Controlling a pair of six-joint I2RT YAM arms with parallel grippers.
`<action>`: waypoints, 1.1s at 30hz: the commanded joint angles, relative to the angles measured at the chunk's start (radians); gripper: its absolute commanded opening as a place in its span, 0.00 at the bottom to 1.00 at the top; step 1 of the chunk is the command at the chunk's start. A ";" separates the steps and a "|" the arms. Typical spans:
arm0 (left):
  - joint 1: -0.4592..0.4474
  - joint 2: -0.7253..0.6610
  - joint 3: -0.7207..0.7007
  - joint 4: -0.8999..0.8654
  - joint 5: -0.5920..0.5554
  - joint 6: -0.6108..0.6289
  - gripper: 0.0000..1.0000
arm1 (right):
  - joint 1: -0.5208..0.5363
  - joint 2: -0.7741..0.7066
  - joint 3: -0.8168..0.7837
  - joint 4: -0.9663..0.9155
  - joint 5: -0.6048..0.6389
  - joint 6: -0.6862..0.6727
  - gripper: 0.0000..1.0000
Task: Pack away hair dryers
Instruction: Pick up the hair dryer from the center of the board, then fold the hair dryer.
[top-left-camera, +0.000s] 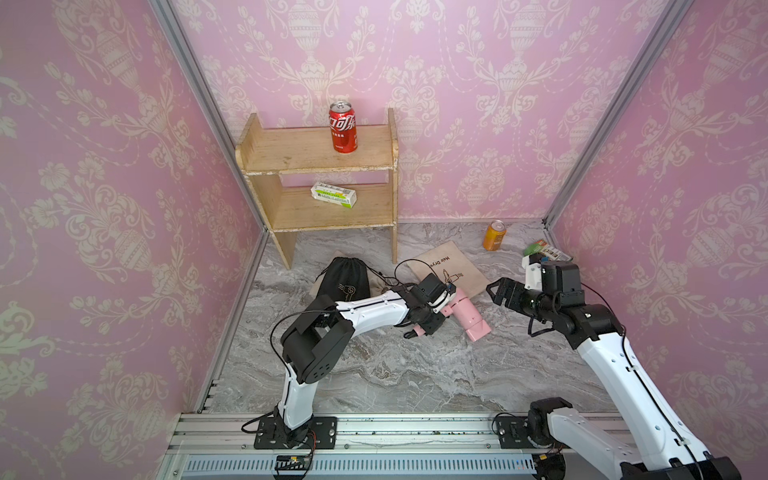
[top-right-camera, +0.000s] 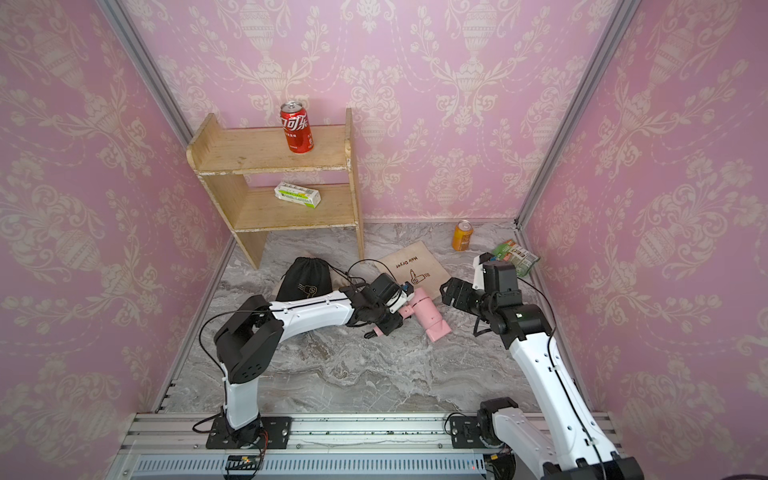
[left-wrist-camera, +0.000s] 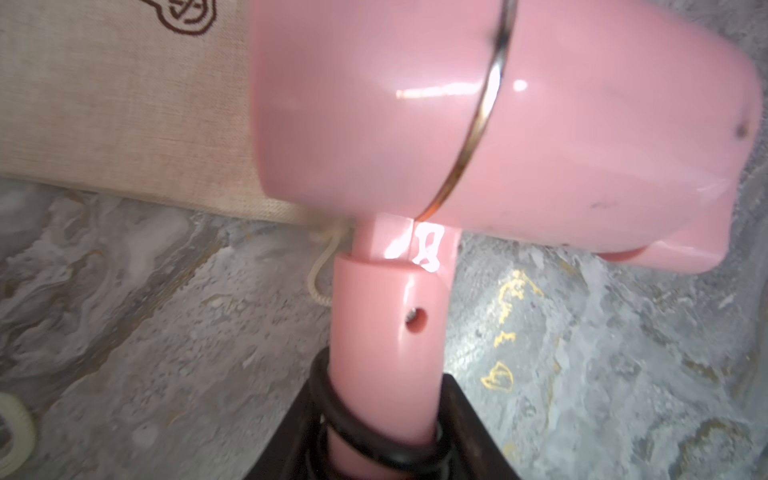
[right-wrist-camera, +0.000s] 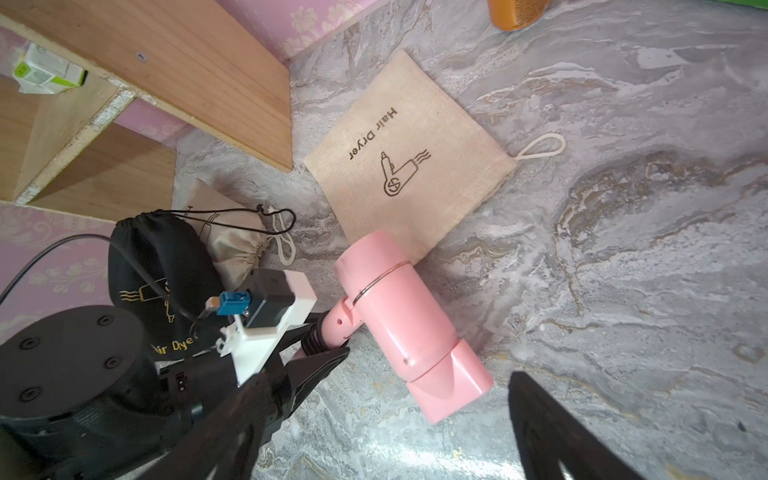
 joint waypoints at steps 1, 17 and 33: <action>0.009 -0.150 -0.051 0.136 0.067 0.134 0.24 | -0.007 0.024 0.056 -0.017 -0.137 -0.077 0.92; 0.021 -0.300 -0.088 0.210 0.203 0.248 0.25 | -0.007 0.190 0.198 -0.100 -0.365 -0.213 0.93; 0.054 -0.300 -0.031 0.268 0.274 0.255 0.25 | 0.016 0.302 0.289 -0.117 -0.401 -0.220 0.89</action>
